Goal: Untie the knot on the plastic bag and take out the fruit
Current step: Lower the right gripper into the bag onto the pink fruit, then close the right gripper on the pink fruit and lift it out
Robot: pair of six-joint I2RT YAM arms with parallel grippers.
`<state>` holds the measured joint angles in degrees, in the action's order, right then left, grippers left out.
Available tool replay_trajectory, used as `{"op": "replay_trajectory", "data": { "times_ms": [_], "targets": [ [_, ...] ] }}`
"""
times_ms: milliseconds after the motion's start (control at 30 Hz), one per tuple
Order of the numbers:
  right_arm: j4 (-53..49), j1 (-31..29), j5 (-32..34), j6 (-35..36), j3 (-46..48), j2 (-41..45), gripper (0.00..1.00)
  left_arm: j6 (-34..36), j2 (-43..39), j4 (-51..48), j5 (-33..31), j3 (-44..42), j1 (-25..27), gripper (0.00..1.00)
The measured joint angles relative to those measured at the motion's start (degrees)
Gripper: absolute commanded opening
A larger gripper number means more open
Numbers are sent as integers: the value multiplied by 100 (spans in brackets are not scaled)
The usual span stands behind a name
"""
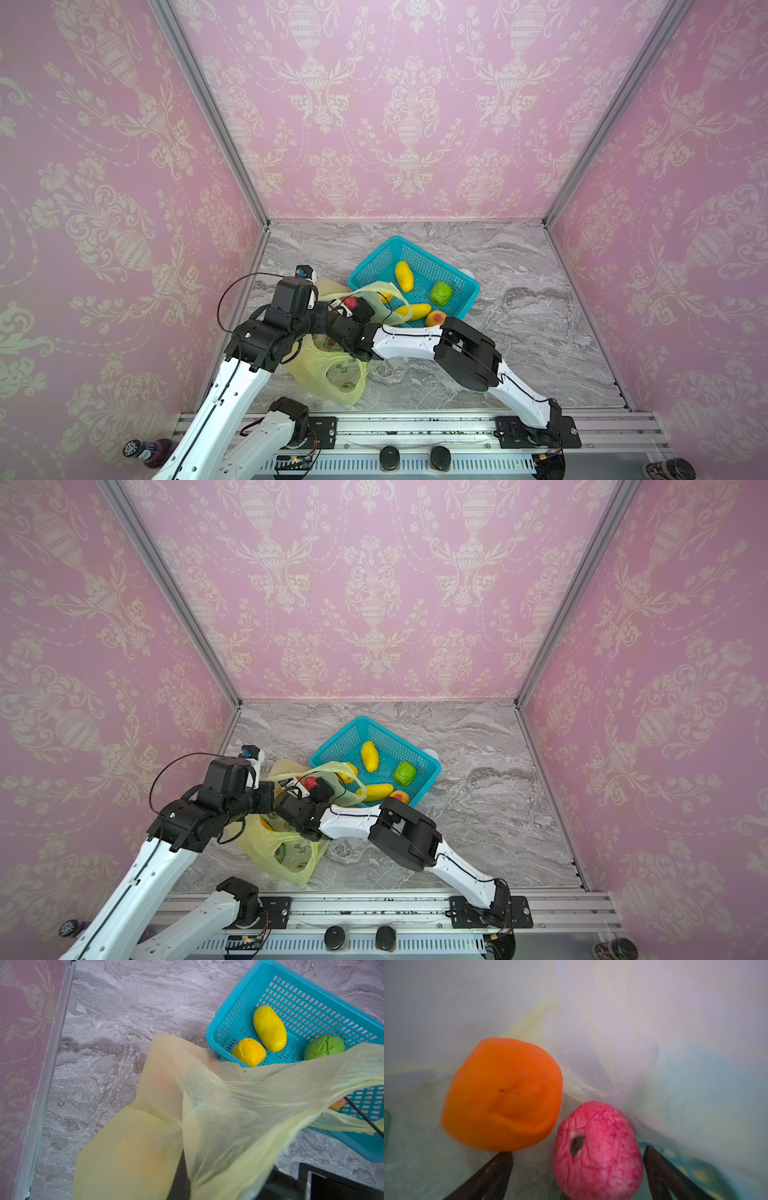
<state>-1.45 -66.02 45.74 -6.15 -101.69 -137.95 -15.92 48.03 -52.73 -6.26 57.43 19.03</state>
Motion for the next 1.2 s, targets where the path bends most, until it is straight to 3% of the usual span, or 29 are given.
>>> {"op": "replay_trajectory", "data": {
  "times_ms": [233, 400, 700, 933, 1200],
  "targets": [
    [-201, 81, 52, -131, -33, -151, 65, 0, 0, 0, 0, 0, 0, 0],
    [238, 79, -138, -157, 728, 269, 53, 0, 0, 0, 0, 0, 0, 0],
    [1283, 79, -761, -315, 2505, 1766, 43, 0, 0, 0, 0, 0, 0, 0],
    [1923, 74, -1237, -485, 3095, 2317, 37, 0, 0, 0, 0, 0, 0, 0],
    [3069, -15, -2538, -411, 4673, 3410, 38, 0, 0, 0, 0, 0, 0, 0]
  ]
}}
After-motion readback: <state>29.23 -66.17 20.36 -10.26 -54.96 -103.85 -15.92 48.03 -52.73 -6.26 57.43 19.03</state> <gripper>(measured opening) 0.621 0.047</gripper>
